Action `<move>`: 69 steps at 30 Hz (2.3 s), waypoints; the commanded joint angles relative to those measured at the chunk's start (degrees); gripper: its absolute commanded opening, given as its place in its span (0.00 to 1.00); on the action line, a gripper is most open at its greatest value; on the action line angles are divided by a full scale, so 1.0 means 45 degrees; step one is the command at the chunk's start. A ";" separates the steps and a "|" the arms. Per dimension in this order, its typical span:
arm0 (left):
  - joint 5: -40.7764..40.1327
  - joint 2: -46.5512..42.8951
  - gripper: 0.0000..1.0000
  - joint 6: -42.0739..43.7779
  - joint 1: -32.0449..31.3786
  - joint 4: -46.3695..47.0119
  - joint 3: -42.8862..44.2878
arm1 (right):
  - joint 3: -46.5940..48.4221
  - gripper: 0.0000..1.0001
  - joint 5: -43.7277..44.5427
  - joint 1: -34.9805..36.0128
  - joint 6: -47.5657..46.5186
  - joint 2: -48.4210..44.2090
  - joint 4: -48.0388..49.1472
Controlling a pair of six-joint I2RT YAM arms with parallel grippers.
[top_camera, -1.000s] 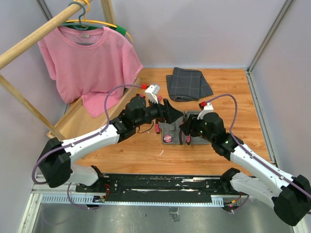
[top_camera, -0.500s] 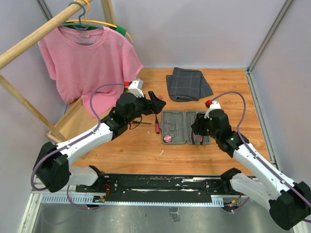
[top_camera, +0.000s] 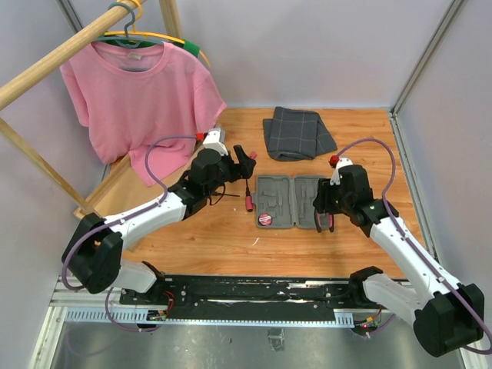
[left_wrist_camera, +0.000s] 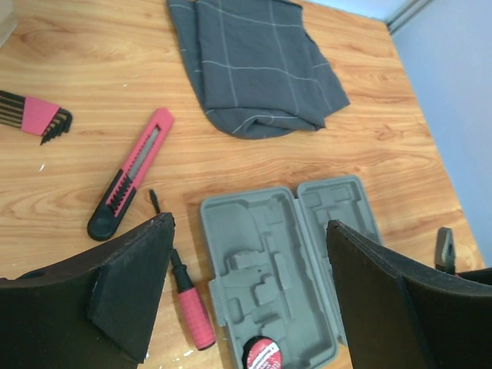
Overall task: Sort the tools into containers
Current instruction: Place the pliers in the storage box.
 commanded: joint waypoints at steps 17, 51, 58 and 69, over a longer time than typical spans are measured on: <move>0.0079 0.1148 0.80 0.0406 0.0119 0.2038 -0.1610 | 0.2593 0.00 -0.1343 -0.1751 -0.0993 0.3982 -0.0772; 0.1701 0.2708 0.60 0.0433 0.0119 0.2119 -0.0928 | 0.2304 0.07 -0.0260 -0.1751 -0.0575 0.7348 0.1934; 0.1844 0.2922 0.60 0.0372 0.0119 0.2140 -0.0839 | 0.1996 0.16 -0.0124 -0.1713 -0.0655 0.7035 0.1698; 0.1792 0.2931 0.61 0.0374 0.0119 0.2082 -0.0829 | 0.2151 0.42 -0.0210 -0.1638 -0.0680 0.6562 0.1292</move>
